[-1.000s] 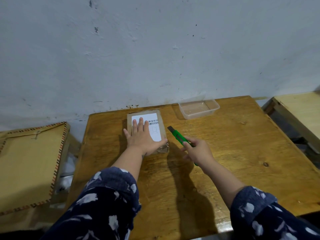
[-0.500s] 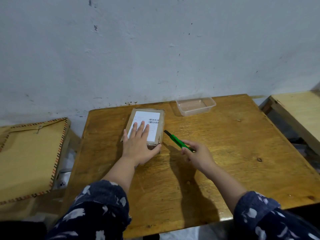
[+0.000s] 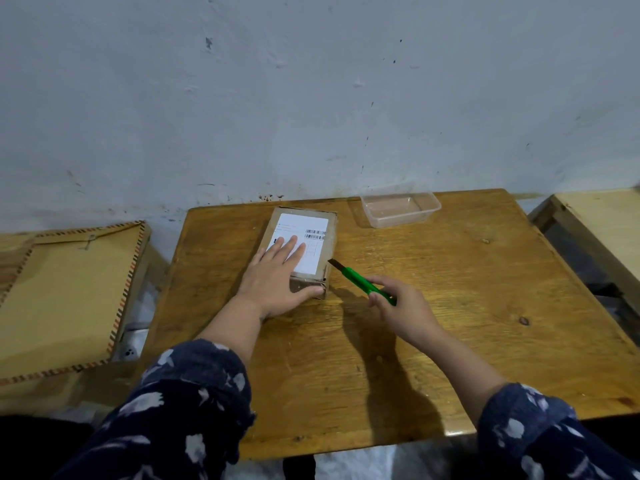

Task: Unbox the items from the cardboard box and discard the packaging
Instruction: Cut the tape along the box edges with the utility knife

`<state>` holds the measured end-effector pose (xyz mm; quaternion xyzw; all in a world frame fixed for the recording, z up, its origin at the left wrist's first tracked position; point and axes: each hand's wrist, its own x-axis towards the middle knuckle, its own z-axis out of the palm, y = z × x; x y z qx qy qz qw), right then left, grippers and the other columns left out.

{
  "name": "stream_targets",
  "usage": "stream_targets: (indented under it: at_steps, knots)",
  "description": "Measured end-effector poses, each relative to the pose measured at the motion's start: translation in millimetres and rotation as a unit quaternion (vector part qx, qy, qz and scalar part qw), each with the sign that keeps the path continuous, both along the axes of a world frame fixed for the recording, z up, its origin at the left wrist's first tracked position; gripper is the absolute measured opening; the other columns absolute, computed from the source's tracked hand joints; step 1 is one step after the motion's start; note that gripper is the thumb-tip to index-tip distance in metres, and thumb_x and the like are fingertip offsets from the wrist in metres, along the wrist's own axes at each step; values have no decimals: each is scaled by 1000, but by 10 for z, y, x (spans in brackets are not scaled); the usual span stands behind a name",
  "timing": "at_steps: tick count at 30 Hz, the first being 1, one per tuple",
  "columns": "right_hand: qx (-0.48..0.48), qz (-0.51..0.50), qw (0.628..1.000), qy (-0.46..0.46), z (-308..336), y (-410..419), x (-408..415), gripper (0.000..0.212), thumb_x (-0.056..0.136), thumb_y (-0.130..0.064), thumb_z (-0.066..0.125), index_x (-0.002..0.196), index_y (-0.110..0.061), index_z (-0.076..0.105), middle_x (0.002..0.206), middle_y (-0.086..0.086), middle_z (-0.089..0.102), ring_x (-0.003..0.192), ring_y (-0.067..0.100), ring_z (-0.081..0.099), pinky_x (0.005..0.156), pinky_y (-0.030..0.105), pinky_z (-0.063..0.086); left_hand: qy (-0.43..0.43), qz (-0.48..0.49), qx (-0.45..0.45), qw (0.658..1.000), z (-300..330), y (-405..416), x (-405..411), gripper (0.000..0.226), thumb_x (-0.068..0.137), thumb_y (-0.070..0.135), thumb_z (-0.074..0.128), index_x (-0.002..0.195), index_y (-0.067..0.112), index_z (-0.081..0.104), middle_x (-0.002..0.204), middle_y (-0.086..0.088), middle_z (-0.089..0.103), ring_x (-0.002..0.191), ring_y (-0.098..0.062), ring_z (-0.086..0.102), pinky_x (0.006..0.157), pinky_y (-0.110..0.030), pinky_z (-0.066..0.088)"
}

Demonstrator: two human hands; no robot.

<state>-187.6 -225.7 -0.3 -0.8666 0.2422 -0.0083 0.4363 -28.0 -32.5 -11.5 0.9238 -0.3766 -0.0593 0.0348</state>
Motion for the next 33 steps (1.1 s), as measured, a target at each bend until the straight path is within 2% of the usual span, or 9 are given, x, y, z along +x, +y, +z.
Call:
stream_targets:
  at_steps: [4, 7, 12, 14, 16, 19, 22, 25, 33]
  knots:
    - [1, -6, 1000, -9, -15, 55, 75, 36, 94, -24, 55, 128, -33, 57, 109, -1, 69, 73, 12, 61, 53, 20, 42, 17, -28, 6, 999, 12, 191, 87, 95, 83, 71, 46, 152, 29, -3, 160, 8, -10, 147, -12, -11, 118, -42, -8]
    - [-2, 2, 1000, -9, -23, 86, 140, 36, 94, -25, 54, 129, -32, 56, 103, -3, 71, 77, 9, 57, 59, 23, 42, 19, 6, -23, 1000, 1, 259, 144, 86, 89, 52, 53, 152, 25, 1, 161, 6, -3, 147, -11, -6, 120, -39, 0]
    - [-64, 18, 998, 19, 4, 81, 270, 31, 95, -22, 50, 123, -34, 52, 101, -1, 68, 64, 13, 57, 48, 25, 37, -22, 30, -50, 998, -47, 102, 100, 81, 89, 58, 49, 152, 25, 9, 160, 5, 6, 148, -13, 3, 118, -37, 5]
    - [-99, 9, 994, 36, 10, 54, 322, 30, 95, -20, 48, 122, -34, 50, 100, 0, 68, 69, 19, 61, 54, 31, 45, -37, 48, -62, 996, -81, -32, 44, 81, 90, 59, 45, 153, 23, 8, 161, 3, 6, 148, -14, 3, 120, -37, 6]
    - [-135, -1, 990, 43, 26, 24, 355, 30, 95, -19, 47, 121, -33, 49, 101, 2, 70, 77, 24, 64, 67, 39, 53, -39, 60, -70, 995, -137, -126, -8, 82, 91, 59, 44, 153, 20, 7, 161, 1, 5, 148, -14, 1, 121, -38, 8]
    - [-200, -2, 979, 37, 70, -14, 365, 30, 95, -15, 44, 120, -32, 49, 106, 1, 69, 93, 27, 63, 88, 40, 42, -11, 53, -110, 992, -163, -83, 4, 86, 89, 58, 50, 153, 21, 7, 161, 3, 4, 148, -12, 2, 121, -34, 7]
    - [-236, 31, 971, 10, 116, 11, 386, 35, 96, -16, 42, 124, -34, 49, 114, -4, 66, 105, 24, 59, 87, 35, 30, 33, 84, -127, 988, -129, 52, 104, 97, 83, 56, 59, 153, 21, 2, 161, 2, -2, 148, -17, 3, 118, -36, 9]
    - [-266, 60, 962, -6, 114, 67, 453, 41, 96, -18, 40, 130, -40, 49, 124, -10, 61, 115, 17, 54, 87, 34, 27, 156, 152, -180, 959, -90, 82, 135, 105, 78, 47, 71, 153, 25, 1, 161, 5, 9, 145, -23, 20, 112, -46, 30]
    - [-330, 111, 937, -8, 211, 204, 539, 41, 98, -22, 37, 133, -40, 48, 119, -6, 62, 116, 18, 51, 94, 37, 28, 158, 189, -231, 941, -143, 66, 50, 104, 77, 40, 76, 153, 27, 6, 154, 4, 33, 139, -23, 33, 107, -44, 38]
